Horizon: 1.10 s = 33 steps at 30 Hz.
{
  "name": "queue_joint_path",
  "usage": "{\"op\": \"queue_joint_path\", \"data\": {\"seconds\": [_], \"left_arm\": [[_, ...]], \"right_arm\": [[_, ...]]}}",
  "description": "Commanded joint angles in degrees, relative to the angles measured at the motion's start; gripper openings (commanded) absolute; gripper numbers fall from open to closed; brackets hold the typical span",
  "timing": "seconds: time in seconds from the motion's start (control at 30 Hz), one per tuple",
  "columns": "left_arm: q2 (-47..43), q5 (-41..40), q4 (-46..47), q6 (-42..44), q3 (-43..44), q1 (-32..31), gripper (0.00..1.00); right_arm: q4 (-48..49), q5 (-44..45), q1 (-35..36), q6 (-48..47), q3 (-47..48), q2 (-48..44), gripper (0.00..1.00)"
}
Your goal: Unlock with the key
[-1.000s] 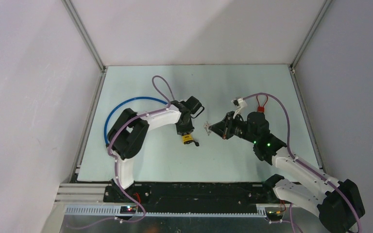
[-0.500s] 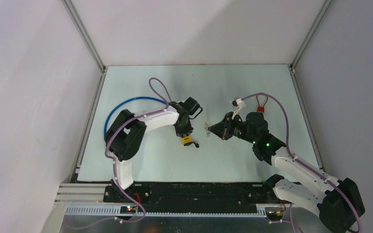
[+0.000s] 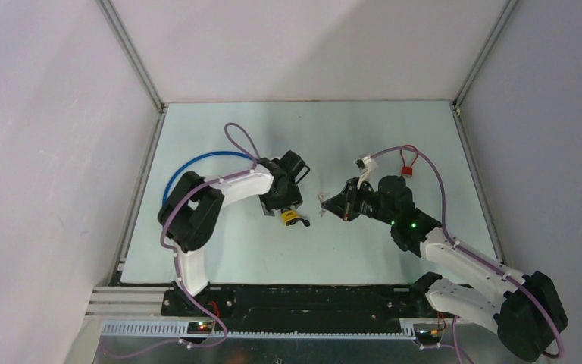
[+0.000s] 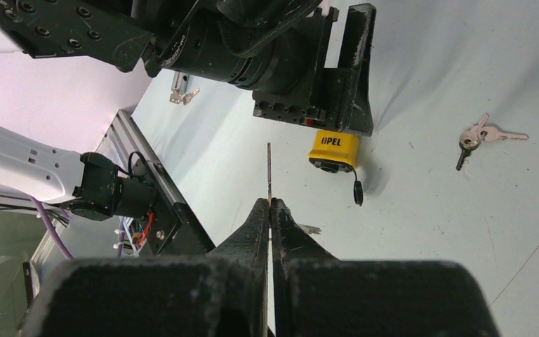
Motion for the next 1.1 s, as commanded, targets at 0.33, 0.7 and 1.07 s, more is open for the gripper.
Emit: {"op": "queue_joint_path", "data": {"seconds": [0.33, 0.7, 1.07], "left_arm": [[-0.5, 3.7, -0.5, -3.8, -1.2, -1.5, 0.71], [-3.8, 3.3, -0.4, -4.9, 0.4, -1.5, 0.19], [-16.6, 4.7, -0.4, -7.7, 0.7, -1.2, 0.00]], "right_arm": [[1.8, 0.6, 0.2, -0.8, -0.2, 0.0, 0.00], [2.7, 0.5, 1.8, -1.4, -0.8, 0.2, 0.00], [9.7, 4.5, 9.0, 0.7, -3.9, 2.8, 0.00]]}}
